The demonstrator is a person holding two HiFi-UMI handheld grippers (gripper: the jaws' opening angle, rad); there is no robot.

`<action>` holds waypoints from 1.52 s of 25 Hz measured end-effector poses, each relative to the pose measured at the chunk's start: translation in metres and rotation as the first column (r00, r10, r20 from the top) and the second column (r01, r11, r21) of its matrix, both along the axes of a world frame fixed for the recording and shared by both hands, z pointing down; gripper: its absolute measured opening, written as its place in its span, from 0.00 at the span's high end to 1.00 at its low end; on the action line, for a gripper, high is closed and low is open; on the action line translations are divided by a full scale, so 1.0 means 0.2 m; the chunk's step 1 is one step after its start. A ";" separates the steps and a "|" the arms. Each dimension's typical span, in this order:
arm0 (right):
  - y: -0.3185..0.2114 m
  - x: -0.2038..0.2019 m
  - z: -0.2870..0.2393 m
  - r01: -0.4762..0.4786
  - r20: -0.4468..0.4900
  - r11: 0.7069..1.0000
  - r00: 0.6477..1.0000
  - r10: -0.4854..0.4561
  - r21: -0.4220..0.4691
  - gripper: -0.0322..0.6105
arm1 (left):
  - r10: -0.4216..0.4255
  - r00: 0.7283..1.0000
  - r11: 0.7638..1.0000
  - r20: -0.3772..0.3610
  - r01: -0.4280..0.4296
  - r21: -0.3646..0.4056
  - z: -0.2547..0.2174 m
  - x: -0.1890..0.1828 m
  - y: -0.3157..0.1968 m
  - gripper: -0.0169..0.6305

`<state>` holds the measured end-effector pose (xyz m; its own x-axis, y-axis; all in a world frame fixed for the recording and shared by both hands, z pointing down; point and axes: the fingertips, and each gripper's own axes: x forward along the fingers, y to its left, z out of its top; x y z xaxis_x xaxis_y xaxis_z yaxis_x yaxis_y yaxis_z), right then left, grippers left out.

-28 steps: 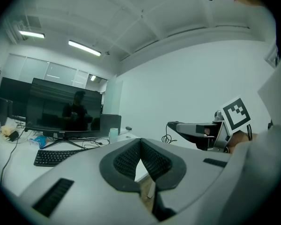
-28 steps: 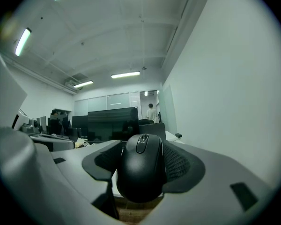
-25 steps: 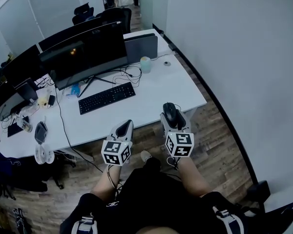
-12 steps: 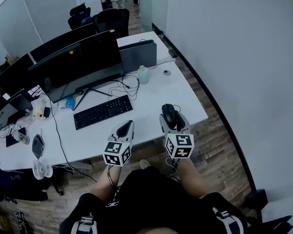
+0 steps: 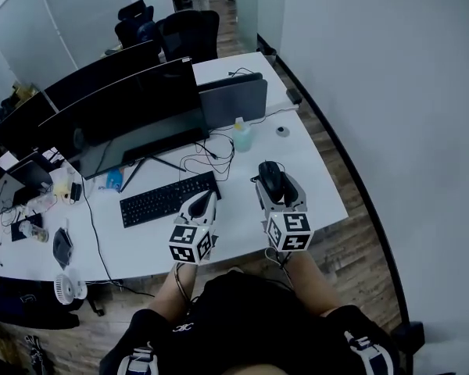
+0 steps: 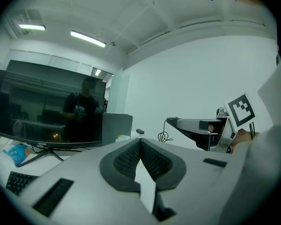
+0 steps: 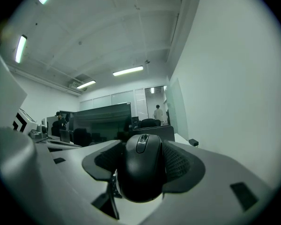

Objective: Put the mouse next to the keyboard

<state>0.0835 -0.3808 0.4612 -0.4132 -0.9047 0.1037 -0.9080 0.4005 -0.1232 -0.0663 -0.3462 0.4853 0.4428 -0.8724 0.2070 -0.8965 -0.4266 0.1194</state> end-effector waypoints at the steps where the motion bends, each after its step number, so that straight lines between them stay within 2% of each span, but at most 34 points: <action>1: -0.06 -0.01 0.00 0.003 -0.003 1.000 1.000 -0.003 -0.001 0.50 | -0.004 1.000 1.000 -0.004 0.004 -0.003 0.01 -0.01 -0.05 0.95; 10: -0.46 -0.12 0.09 0.038 -0.035 0.998 0.999 -0.040 -0.047 0.50 | -0.023 1.000 0.999 -0.015 0.022 -0.034 0.06 -0.09 -0.37 0.95; 18: -0.75 -0.25 0.27 0.135 -0.066 0.984 0.988 -0.143 -0.112 0.50 | -0.167 0.986 0.982 -0.017 0.165 -0.091 0.16 -0.27 -0.49 0.95; 28: -1.02 -0.37 0.67 0.228 -0.120 0.938 0.957 -0.266 -0.260 0.50 | -0.293 0.956 0.948 -0.021 0.288 -0.138 0.25 -0.38 -0.61 0.95; 33: -1.04 -0.40 0.84 0.233 -0.143 0.917 0.946 -0.291 -0.322 0.50 | -0.329 0.944 0.933 -0.017 0.323 -0.158 0.29 -0.42 -0.63 0.95; 38: -0.99 -0.42 1.04 0.243 -0.149 0.887 0.935 -0.322 -0.392 0.50 | -0.332 0.943 0.932 -0.008 0.326 -0.157 0.29 -0.42 -0.64 0.95</action>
